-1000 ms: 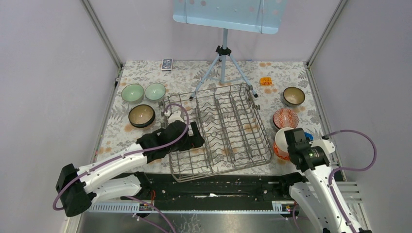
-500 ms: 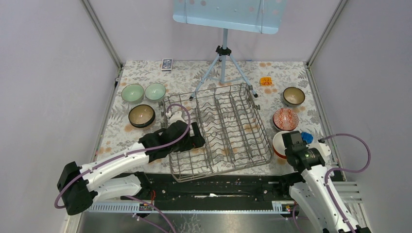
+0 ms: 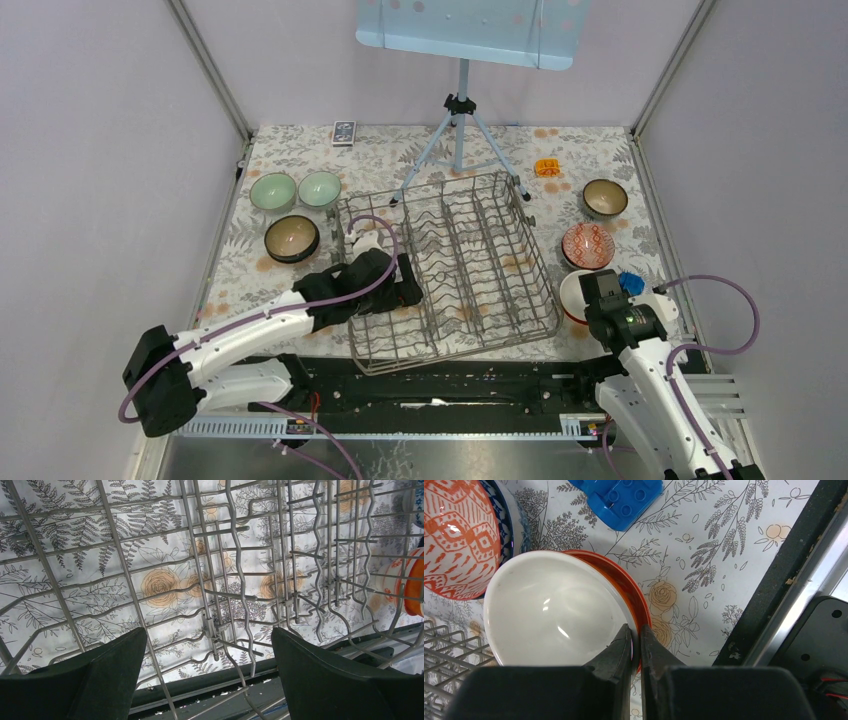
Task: Unload the bowls from the dish rack
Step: Place the bowl with the bowl.
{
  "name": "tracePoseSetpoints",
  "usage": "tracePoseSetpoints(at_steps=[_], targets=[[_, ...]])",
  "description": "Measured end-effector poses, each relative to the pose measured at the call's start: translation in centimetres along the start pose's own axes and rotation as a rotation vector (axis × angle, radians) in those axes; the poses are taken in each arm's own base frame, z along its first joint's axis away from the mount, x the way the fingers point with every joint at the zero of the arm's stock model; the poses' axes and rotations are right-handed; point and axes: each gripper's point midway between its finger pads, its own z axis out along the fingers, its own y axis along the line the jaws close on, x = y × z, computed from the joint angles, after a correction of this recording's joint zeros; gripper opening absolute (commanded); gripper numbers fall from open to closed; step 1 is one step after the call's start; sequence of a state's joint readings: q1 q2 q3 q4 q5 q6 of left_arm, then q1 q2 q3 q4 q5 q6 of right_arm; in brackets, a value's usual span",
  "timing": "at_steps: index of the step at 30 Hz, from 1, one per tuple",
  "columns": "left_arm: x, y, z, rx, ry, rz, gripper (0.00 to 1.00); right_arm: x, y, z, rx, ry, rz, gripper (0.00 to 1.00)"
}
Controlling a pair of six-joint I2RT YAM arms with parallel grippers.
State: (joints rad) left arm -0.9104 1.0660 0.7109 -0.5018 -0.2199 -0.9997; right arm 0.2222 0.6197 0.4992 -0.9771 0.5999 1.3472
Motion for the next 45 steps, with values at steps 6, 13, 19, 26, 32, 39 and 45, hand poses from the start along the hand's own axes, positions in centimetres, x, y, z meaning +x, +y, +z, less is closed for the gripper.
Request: tracePoseSetpoints(at_steps=[6, 13, 19, 26, 32, 39, 45], targets=[[0.3, 0.3, 0.4, -0.017, 0.013, 0.005, 0.99, 0.1, 0.1, 0.0, -0.003, 0.007, -0.005, 0.18], [0.4, 0.3, 0.6, -0.019, 0.016, 0.006, 0.99, 0.1, 0.3, 0.0, -0.012, 0.009, -0.005, 0.28], [0.4, 0.3, 0.6, -0.018, 0.017, 0.006, 0.99, 0.2, 0.6, -0.1, -0.024, 0.013, -0.007, 0.32], [0.4, 0.2, 0.6, -0.017, 0.018, 0.006, 0.99, 0.1, 1.0, -0.1, -0.043, 0.011, -0.015, 0.50], [0.4, 0.2, 0.6, -0.018, 0.017, 0.006, 0.99, -0.6, 1.6, -0.9, -0.063, 0.003, -0.033, 0.67], [0.4, 0.2, 0.5, -0.016, 0.018, 0.006, 0.99, -2.0, 2.7, -2.4, -0.113, -0.011, -0.040, 0.77], [0.4, 0.2, 0.6, -0.015, 0.018, 0.006, 0.99, -3.9, 3.8, -4.2, -0.152, -0.048, -0.079, 0.61]])
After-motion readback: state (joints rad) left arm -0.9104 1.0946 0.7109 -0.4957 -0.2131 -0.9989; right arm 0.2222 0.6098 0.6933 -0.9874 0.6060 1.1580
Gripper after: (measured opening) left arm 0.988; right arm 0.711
